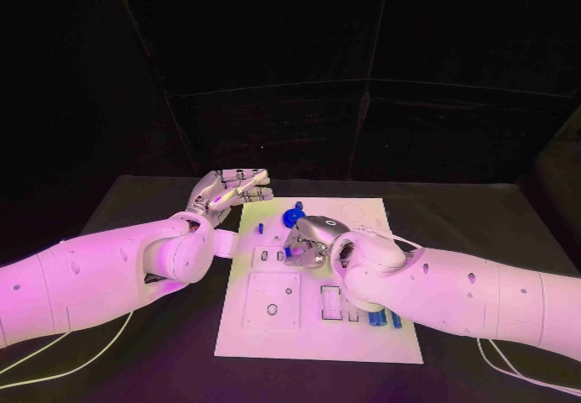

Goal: Assemble the parts on the task board

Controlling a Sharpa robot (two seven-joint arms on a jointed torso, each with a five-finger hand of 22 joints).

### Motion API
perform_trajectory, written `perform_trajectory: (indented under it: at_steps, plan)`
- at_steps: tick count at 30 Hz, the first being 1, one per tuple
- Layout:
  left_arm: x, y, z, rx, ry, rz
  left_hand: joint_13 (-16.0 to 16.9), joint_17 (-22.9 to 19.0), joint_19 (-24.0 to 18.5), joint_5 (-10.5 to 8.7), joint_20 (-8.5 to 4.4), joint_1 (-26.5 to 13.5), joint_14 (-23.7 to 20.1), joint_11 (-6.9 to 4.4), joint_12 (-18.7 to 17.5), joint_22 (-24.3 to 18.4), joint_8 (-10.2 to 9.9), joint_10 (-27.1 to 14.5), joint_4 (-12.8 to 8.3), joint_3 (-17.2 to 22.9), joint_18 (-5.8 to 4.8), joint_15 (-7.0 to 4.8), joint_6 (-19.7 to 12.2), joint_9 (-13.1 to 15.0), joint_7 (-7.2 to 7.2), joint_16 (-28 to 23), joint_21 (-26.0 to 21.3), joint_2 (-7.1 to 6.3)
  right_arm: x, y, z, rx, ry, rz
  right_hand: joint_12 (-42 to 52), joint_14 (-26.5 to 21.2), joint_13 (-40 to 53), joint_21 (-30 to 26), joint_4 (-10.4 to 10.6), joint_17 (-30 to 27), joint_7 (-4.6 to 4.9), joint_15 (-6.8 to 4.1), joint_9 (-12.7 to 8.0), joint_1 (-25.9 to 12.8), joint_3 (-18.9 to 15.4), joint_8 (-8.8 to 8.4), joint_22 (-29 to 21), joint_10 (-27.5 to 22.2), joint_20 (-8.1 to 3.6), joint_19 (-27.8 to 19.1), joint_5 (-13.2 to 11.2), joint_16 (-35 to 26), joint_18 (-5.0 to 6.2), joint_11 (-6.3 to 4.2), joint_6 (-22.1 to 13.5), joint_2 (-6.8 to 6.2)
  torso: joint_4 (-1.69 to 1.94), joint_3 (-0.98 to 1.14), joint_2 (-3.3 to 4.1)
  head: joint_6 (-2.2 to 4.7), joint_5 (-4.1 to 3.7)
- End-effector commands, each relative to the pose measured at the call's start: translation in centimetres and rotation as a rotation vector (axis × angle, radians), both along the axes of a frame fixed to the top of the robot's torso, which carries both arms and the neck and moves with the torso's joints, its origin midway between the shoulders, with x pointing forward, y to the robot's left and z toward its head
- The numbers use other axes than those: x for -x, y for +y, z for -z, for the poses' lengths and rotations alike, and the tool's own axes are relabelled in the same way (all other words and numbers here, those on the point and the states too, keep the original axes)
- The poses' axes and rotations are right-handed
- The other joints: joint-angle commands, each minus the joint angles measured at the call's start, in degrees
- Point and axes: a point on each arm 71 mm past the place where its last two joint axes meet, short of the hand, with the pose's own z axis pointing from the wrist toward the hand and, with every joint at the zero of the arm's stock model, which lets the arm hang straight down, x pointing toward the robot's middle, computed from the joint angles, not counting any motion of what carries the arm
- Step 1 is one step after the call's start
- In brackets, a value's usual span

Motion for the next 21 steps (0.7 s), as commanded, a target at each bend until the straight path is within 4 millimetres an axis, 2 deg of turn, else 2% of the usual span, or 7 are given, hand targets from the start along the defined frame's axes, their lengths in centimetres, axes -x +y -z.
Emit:
perform_trajectory:
  at_steps: [1,3,10,21]
  plan:
    - [-0.02,-0.10,-0.17,0.005,-0.009,0.007,0.0,0.1,0.4,-0.11,-0.04,-0.3,0.4,-0.08,-0.1,-0.1,-0.4,0.5,-0.3,-0.1,0.80,0.00,0.3,0.0,0.06,-0.2,-0.3,0.41,-0.01,-0.12,0.01,0.000,-0.007,0.017,-0.3,3.9,-0.1,-0.3,0.1,4.7,-0.08,0.44,-0.1,0.0,-0.3,-0.12,0.1,-0.2,0.23,-0.1,0.2,-0.2,-0.79,0.06,-0.4,-0.67,-0.02,0.00,0.01,-0.03,-0.04]
    - [-0.02,-0.10,-0.16,0.005,-0.008,0.007,0.0,0.1,0.4,-0.11,-0.04,-0.3,0.4,-0.08,-0.1,-0.1,-0.4,0.5,-0.3,-0.1,0.80,0.00,0.3,0.0,0.06,-0.2,-0.3,0.41,-0.02,-0.13,-0.03,-0.005,-0.011,0.019,-0.3,3.9,-0.1,-0.3,0.4,4.7,-0.04,0.52,-0.1,-0.5,-0.7,-0.11,0.1,-0.2,0.34,-0.2,0.0,-0.2,-0.77,0.13,-0.5,-0.90,-0.02,0.00,0.02,-0.04,-0.03]
    - [-0.03,-0.10,-0.16,0.005,-0.008,0.007,0.0,0.1,0.4,-0.11,-0.04,-0.3,0.4,-0.08,-0.1,-0.1,-0.4,0.5,-0.3,-0.1,0.80,0.00,0.3,0.0,0.06,-0.2,-0.3,0.41,-0.02,-0.11,-0.15,-0.018,-0.021,0.024,-0.8,3.8,-0.5,-0.4,2.3,4.6,-0.01,0.68,-0.1,-2.8,-3.7,-0.17,-0.1,-0.5,0.56,-0.3,-3.0,-0.4,-0.73,0.27,-1.6,-1.98,0.00,-0.03,0.03,-0.06,-0.01]
    - [-0.06,-0.06,-0.15,0.007,-0.009,0.009,0.0,0.1,0.4,-0.11,-0.05,-0.3,0.5,-0.11,-0.1,-0.1,-0.3,0.6,-0.4,-0.1,0.80,-0.01,0.4,0.0,0.01,-0.2,-0.3,0.48,0.32,-0.03,-0.53,-0.068,-0.056,0.020,-1.9,3.8,-1.5,-0.6,4.1,4.4,0.39,0.97,-0.2,-2.9,-7.3,-0.25,-0.4,-1.3,0.80,-0.5,-2.8,-0.5,-0.66,0.64,-3.6,-2.39,-0.02,0.00,0.02,0.00,0.03]
